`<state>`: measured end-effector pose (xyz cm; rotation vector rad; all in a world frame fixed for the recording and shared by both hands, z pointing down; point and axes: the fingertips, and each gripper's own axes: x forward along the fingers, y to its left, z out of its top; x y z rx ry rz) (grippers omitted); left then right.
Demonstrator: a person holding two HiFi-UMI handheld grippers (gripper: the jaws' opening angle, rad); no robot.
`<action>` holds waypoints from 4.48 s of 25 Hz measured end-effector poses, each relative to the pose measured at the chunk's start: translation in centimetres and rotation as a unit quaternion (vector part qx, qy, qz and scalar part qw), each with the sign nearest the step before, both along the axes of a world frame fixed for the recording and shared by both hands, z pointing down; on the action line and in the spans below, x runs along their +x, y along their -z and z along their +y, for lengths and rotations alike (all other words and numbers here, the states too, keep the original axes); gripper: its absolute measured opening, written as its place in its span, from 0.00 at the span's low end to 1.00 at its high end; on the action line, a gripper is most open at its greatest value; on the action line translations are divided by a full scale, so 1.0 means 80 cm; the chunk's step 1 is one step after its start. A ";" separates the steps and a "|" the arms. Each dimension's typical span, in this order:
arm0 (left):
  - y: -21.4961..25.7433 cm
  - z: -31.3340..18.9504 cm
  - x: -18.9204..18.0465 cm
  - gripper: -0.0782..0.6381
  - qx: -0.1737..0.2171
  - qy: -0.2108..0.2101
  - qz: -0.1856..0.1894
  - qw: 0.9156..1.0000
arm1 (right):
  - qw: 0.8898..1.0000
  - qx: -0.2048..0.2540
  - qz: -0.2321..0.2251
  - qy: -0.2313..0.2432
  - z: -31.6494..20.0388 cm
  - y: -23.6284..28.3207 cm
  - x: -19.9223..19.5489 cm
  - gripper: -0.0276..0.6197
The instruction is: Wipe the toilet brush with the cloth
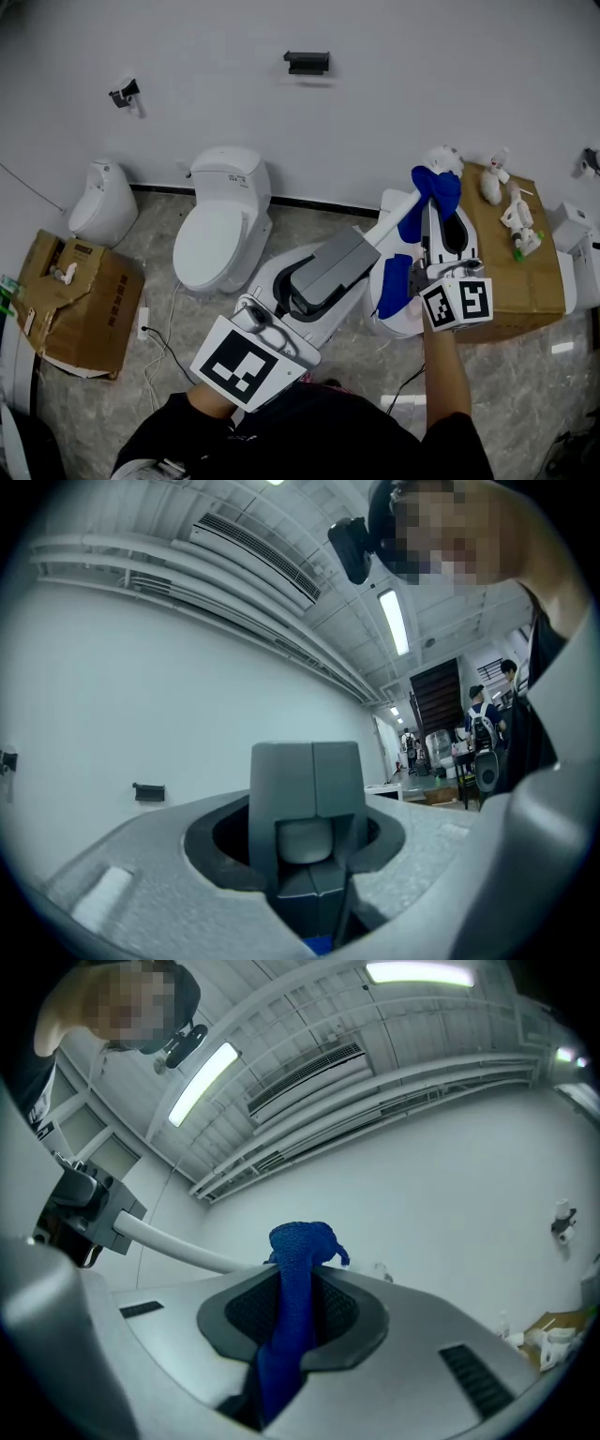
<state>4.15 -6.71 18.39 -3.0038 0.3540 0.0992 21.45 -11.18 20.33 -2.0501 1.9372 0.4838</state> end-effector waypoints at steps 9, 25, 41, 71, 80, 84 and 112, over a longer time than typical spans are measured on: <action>-0.001 0.001 0.001 0.36 0.000 -0.002 0.000 1.000 | 1.000 -0.011 -0.009 -0.013 -0.004 -0.004 0.015 0.14; -0.005 0.000 0.003 0.36 -0.016 -0.016 0.000 1.000 | 0.998 -0.017 0.003 -0.054 0.001 -0.010 0.032 0.14; -0.011 -0.018 0.014 0.36 -0.008 -0.012 0.000 1.000 | 0.999 -0.018 -0.017 -0.047 0.015 -0.020 0.039 0.14; -0.003 -0.025 0.006 0.36 0.002 -0.002 0.017 1.000 | 0.995 -0.032 0.049 0.076 0.021 -0.051 -0.092 0.14; -0.005 -0.026 0.009 0.36 0.000 -0.008 0.015 1.000 | 0.988 -0.021 0.104 0.108 0.026 -0.042 -0.135 0.14; -0.006 -0.025 0.013 0.36 -0.001 -0.011 0.010 1.000 | 0.986 -0.008 0.115 0.121 0.032 -0.033 -0.143 0.14; -0.001 -0.017 0.013 0.36 -0.007 -0.047 0.010 0.999 | 0.989 -0.006 0.076 0.125 0.025 -0.016 -0.145 0.14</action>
